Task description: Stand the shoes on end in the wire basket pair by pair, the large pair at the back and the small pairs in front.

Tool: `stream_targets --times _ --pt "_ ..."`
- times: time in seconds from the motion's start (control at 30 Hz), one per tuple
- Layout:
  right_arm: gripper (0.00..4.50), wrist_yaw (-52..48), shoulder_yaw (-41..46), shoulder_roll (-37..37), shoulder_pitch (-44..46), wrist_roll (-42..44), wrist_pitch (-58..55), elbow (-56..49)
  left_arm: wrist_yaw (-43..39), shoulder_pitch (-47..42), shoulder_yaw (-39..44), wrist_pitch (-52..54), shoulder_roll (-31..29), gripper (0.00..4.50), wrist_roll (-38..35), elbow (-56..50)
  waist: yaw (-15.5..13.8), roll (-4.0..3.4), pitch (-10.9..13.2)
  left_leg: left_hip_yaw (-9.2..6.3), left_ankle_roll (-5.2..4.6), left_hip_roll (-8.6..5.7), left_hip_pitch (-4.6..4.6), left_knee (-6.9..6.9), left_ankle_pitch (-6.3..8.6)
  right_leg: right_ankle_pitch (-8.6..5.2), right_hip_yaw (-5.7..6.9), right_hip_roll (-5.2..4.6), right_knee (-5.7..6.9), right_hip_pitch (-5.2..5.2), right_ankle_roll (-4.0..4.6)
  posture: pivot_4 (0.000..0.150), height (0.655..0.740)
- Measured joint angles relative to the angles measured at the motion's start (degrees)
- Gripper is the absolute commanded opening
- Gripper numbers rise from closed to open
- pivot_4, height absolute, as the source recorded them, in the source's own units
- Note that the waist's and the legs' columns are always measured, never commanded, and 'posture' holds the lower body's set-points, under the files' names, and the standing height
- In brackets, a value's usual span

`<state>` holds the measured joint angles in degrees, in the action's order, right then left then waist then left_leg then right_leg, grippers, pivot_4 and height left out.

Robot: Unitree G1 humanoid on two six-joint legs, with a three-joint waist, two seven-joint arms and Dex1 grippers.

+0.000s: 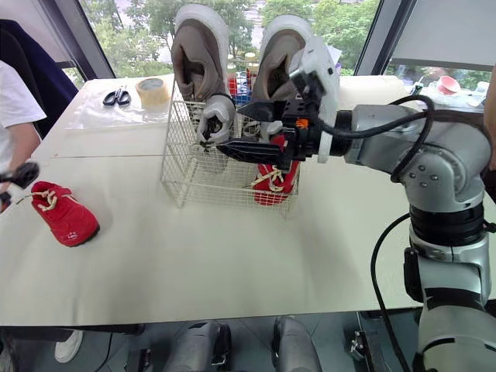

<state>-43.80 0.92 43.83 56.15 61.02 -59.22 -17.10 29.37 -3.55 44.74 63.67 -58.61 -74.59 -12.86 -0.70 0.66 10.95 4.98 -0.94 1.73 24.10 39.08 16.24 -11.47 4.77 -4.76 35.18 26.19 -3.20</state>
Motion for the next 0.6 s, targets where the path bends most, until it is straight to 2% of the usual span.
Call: stream_targets --times 0.13,0.23,0.43,0.6 --pt "4.47 -6.89 -0.81 3.34 -1.62 -2.29 0.37 0.21 7.77 -1.76 2.28 5.63 0.47 4.50 -3.81 4.98 -0.02 0.04 -0.03 -0.01 0.02 0.00 0.02 0.00 -0.01 0.00 0.01 -0.07 0.01 0.02 0.01 0.150 0.7400" --pt "4.47 -9.39 -1.39 3.64 -3.01 -2.81 0.11 0.16 10.52 -3.19 2.18 7.33 1.48 4.50 -5.14 6.81 0.06 0.04 -0.03 0.00 0.05 -0.01 0.03 0.00 -0.03 0.02 0.01 -0.12 0.03 0.06 0.04 0.150 0.7400" --pt "4.47 -11.26 -1.48 5.16 -5.70 -3.41 -0.60 -2.04 10.22 -8.75 -0.92 9.09 2.63 4.50 -5.76 13.64 -0.08 0.08 -0.04 0.00 0.10 -0.02 0.05 0.01 -0.05 0.03 0.04 -0.16 0.09 0.10 0.05 0.150 0.7400" --pt "4.47 -10.47 -0.19 6.18 -7.55 -2.77 -2.69 -4.18 7.60 -14.12 -5.18 10.04 3.16 4.50 -1.05 20.99 0.05 0.09 -0.05 0.04 0.10 -0.05 0.06 0.02 -0.06 0.05 0.03 -0.18 0.10 0.12 0.04 0.150 0.7400"
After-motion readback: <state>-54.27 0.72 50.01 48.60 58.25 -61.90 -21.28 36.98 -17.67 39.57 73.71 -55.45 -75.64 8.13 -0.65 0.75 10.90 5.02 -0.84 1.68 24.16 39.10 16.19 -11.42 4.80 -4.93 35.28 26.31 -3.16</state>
